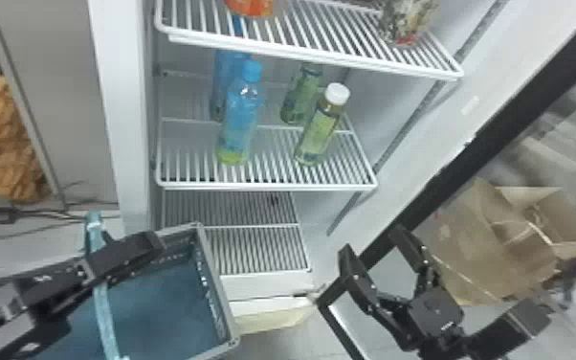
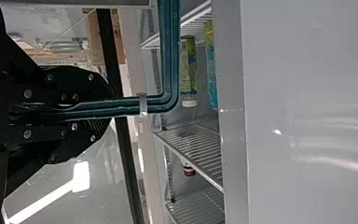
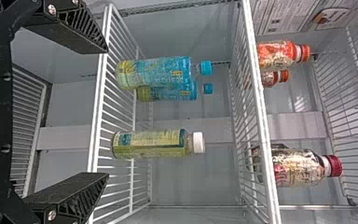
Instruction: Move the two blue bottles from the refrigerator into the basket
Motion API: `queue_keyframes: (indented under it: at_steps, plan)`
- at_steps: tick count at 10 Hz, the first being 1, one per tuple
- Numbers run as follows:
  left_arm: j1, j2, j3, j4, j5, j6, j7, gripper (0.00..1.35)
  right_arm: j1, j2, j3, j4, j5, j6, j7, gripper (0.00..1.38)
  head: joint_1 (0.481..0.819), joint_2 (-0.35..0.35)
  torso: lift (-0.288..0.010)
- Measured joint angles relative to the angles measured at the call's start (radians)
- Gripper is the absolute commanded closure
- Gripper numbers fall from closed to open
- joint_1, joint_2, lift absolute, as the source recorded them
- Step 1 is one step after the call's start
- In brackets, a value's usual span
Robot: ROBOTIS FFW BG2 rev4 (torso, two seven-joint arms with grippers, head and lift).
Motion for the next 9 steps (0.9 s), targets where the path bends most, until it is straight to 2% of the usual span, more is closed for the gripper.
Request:
queue_keyframes:
  at_steps: [9]
  plan:
    - [0.004,-0.002,-0.006,0.014,0.009,-0.004,0.000,1.20,-0.031,-0.014,0.025,0.017,0.002,0.003,0.000,0.11,0.695,-0.350,-0.220]
